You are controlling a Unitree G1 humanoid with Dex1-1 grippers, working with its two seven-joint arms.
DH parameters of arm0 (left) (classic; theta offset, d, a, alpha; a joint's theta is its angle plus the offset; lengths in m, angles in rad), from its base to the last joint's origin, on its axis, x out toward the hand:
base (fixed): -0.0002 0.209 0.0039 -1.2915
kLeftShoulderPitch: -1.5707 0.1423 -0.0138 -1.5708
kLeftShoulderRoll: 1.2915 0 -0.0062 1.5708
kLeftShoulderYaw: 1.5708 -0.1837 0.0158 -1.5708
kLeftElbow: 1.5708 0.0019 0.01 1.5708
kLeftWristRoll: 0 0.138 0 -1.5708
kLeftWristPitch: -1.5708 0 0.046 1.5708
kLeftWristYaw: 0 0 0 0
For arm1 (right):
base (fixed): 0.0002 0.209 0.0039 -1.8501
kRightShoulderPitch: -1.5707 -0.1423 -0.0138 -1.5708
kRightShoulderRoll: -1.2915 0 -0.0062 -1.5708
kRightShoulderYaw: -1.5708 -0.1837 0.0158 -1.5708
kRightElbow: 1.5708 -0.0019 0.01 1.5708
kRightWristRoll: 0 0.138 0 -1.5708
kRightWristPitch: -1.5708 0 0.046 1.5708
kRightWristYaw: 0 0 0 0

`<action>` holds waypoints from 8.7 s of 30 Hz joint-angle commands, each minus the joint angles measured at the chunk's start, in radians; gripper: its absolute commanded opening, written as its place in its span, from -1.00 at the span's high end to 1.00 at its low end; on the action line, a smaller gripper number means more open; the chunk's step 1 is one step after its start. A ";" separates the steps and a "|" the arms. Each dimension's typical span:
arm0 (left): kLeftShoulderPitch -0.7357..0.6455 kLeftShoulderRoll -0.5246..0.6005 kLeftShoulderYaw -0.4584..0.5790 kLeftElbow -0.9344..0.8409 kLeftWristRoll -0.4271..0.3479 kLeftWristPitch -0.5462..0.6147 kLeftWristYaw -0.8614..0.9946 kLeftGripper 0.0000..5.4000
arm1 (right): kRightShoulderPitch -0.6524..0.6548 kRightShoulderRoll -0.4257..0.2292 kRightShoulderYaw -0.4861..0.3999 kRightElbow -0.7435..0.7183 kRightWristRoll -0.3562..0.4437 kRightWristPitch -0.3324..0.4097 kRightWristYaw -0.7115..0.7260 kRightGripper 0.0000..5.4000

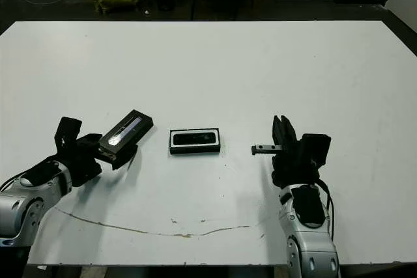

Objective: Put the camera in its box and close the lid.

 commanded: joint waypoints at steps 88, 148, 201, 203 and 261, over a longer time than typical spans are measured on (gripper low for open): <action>-0.740 0.104 -0.435 0.612 0.171 -0.362 -0.934 0.07 | 0.026 -0.001 -0.007 0.039 0.001 -0.016 -0.005 1.00; -0.739 0.049 -0.528 0.626 0.323 -0.377 -0.934 0.07 | 0.037 0.001 -0.011 0.045 0.005 -0.023 -0.001 1.00; -0.780 0.036 -0.504 0.689 0.334 -0.317 -0.940 0.07 | 0.045 0.007 0.000 0.047 0.011 -0.028 -0.002 1.00; -0.777 0.041 -0.508 0.686 0.340 -0.326 -0.940 0.07 | 0.045 0.005 0.002 0.047 0.006 -0.033 0.000 1.00; -0.789 0.028 -0.587 0.686 0.393 -0.340 -0.946 0.07 | 0.055 0.013 -0.004 0.066 0.020 -0.041 0.004 1.00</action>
